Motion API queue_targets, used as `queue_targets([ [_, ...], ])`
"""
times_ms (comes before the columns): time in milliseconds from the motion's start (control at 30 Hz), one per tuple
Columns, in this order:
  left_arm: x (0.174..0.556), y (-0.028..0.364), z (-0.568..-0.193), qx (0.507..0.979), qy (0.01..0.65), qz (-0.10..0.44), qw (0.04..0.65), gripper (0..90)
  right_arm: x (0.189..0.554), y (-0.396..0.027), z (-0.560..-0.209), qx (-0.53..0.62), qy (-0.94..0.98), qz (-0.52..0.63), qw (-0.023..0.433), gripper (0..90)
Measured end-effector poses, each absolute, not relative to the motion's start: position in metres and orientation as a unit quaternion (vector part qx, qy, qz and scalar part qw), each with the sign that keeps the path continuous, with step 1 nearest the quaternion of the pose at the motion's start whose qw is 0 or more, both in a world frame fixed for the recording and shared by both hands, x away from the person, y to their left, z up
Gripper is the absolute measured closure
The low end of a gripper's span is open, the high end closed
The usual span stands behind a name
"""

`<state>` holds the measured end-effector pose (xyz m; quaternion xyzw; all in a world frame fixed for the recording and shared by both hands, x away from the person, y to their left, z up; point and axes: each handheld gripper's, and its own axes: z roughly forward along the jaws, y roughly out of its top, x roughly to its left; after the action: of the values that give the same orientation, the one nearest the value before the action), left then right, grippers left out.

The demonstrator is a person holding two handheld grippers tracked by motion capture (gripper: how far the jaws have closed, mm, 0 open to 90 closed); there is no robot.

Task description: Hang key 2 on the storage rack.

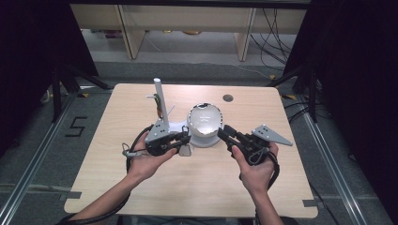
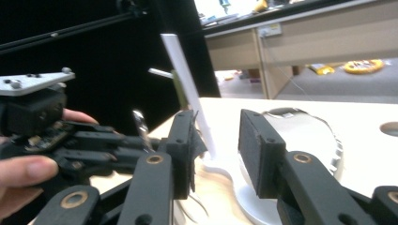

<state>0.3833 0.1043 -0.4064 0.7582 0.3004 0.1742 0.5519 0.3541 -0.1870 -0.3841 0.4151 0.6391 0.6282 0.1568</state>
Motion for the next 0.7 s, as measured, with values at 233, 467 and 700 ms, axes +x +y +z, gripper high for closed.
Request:
queue_targets([
  [233, 0.39, 0.124, -0.412, 0.756, 0.327, 0.19, 0.534, 76.8, 0.35, -0.213, -0.402, 0.454, 0.627, 0.612, 0.163, 66.1],
  [467, 0.395, 0.14, -0.416, 0.746, 0.347, 0.212, 0.527, 80.7, 0.35, -0.228, -0.408, 0.471, 0.617, 0.606, 0.175, 65.8],
  [700, 0.4, 0.152, -0.417, 0.741, 0.363, 0.221, 0.519, 81.1, 0.351, -0.229, -0.41, 0.472, 0.617, 0.603, 0.181, 65.7],
])
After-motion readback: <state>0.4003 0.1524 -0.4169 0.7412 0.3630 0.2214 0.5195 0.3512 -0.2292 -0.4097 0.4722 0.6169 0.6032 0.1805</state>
